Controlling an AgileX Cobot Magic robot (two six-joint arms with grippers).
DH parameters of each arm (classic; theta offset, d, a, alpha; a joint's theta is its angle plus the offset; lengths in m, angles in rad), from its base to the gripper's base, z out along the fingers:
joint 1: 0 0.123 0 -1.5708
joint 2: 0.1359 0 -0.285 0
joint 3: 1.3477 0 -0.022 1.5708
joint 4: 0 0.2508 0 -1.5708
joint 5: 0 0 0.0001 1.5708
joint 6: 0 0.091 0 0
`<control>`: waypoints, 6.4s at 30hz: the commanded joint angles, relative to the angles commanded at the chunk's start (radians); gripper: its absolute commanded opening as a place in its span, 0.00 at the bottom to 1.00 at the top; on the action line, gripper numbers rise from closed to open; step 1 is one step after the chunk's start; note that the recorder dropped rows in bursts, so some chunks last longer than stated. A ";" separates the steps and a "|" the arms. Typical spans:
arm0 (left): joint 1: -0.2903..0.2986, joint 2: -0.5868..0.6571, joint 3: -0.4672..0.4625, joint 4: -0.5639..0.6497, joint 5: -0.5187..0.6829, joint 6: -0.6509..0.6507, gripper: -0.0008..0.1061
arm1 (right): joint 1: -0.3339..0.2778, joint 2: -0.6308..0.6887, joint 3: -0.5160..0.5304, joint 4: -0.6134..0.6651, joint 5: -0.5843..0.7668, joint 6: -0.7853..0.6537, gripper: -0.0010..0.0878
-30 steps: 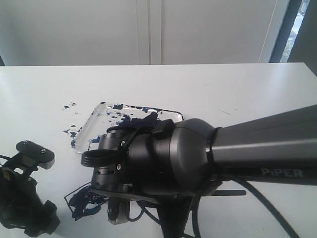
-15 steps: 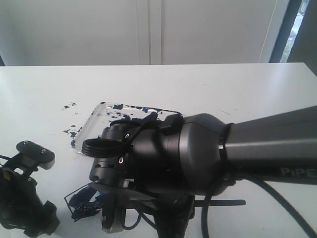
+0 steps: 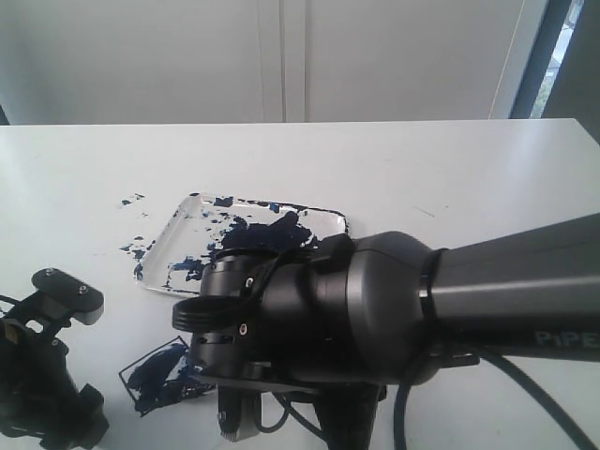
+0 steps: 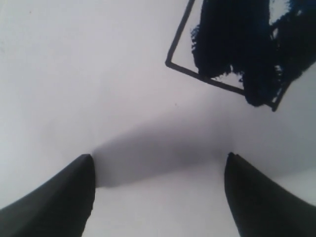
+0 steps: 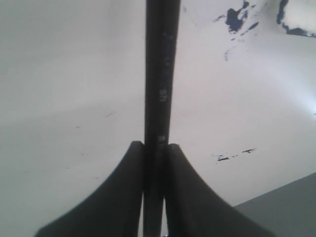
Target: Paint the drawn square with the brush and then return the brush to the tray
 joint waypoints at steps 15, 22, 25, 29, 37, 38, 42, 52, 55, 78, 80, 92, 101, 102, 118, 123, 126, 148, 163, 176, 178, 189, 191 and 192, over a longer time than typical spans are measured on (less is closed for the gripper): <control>0.000 0.000 0.000 -0.004 0.000 -0.004 0.71 | 0.000 0.008 0.000 -0.114 0.000 0.084 0.01; 0.000 0.000 0.000 -0.004 0.000 -0.004 0.71 | 0.000 0.028 -0.002 -0.114 0.000 0.106 0.01; 0.000 0.000 0.000 -0.004 0.000 -0.004 0.71 | 0.000 0.051 -0.002 -0.114 0.000 0.106 0.01; 0.000 0.000 0.000 -0.004 0.000 -0.004 0.71 | 0.009 0.071 -0.006 -0.118 0.000 0.106 0.01; 0.000 0.000 0.000 -0.004 -0.004 -0.004 0.71 | 0.054 0.069 -0.064 -0.130 0.000 0.098 0.01; 0.000 0.000 0.000 -0.004 -0.004 -0.004 0.71 | 0.055 0.069 -0.064 -0.124 0.000 0.098 0.01; 0.000 0.000 0.000 -0.004 0.000 -0.004 0.71 | 0.055 0.079 -0.061 -0.115 0.000 0.075 0.01; 0.000 0.000 0.000 -0.004 0.000 -0.004 0.71 | 0.057 0.082 -0.061 -0.128 0.000 0.059 0.01; 0.000 0.000 0.000 -0.004 0.002 -0.004 0.71 | 0.030 0.089 -0.061 -0.129 0.000 0.059 0.01; 0.000 0.000 0.000 -0.004 0.004 -0.004 0.71 | 0.065 0.114 -0.061 -0.081 0.000 0.054 0.01; 0.000 0.000 0.000 -0.004 0.004 -0.004 0.71 | 0.070 0.114 -0.061 -0.057 0.000 0.046 0.01; 0.000 0.000 0.000 -0.004 0.020 -0.004 0.71 | 0.070 0.114 -0.061 -0.176 0.000 0.098 0.01; 0.000 0.000 0.000 -0.004 0.022 -0.004 0.71 | 0.070 0.065 -0.061 -0.239 0.000 0.155 0.01; 0.000 0.000 0.000 -0.004 0.022 -0.004 0.71 | 0.070 0.054 -0.061 -0.242 0.000 0.155 0.01; 0.000 0.000 0.000 -0.004 -0.008 -0.002 0.71 | 0.070 0.065 -0.061 -0.161 0.000 0.125 0.01; 0.000 0.000 0.000 -0.004 -0.008 -0.002 0.71 | 0.070 0.118 -0.061 -0.163 0.000 0.128 0.01; 0.000 0.000 0.000 -0.004 -0.005 -0.002 0.71 | 0.070 0.126 -0.063 -0.163 0.000 0.128 0.01; 0.000 0.000 0.000 -0.004 -0.012 -0.003 0.71 | 0.075 0.128 -0.087 -0.123 0.000 0.128 0.01; 0.000 0.000 0.000 -0.004 -0.016 -0.003 0.71 | 0.107 0.128 -0.087 -0.172 -0.009 0.132 0.01; 0.000 0.000 0.000 -0.004 -0.001 -0.003 0.71 | 0.055 0.168 -0.087 -0.179 -0.023 0.155 0.01; 0.000 0.000 0.000 -0.004 -0.001 -0.003 0.71 | 0.049 0.172 -0.087 -0.179 -0.023 0.160 0.01; 0.000 0.000 0.000 -0.004 -0.001 -0.003 0.71 | 0.026 0.172 -0.087 -0.230 -0.008 0.209 0.01; 0.000 0.000 0.000 -0.004 -0.001 -0.003 0.71 | 0.010 0.172 -0.087 -0.230 -0.005 0.209 0.01; 0.000 0.000 0.000 -0.004 -0.001 -0.003 0.71 | 0.004 0.172 -0.087 -0.230 -0.005 0.209 0.01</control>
